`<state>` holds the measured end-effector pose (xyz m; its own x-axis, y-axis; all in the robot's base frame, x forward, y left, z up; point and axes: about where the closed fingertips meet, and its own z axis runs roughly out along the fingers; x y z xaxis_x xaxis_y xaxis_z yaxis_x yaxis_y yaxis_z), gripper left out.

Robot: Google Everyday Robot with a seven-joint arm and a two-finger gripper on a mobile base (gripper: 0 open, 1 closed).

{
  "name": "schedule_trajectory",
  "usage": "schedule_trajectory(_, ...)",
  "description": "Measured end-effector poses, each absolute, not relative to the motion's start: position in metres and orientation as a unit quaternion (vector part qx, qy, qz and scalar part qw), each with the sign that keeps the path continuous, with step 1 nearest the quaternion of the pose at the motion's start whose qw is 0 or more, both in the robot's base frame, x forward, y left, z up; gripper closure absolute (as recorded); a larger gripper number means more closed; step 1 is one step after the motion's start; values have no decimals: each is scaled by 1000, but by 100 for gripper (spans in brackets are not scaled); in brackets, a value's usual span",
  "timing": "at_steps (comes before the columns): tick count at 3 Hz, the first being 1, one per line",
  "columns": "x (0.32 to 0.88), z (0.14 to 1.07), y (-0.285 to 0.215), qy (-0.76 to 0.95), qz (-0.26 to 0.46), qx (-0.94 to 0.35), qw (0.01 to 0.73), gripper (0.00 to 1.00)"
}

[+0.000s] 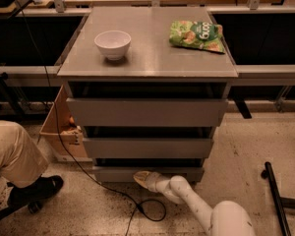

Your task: Close bottom drawer

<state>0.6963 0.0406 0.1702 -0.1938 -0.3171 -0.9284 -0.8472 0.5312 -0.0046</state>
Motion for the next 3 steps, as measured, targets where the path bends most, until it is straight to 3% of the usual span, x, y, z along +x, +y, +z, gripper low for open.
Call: schedule_trajectory(3,702,174,68,699,283,-414,510,100)
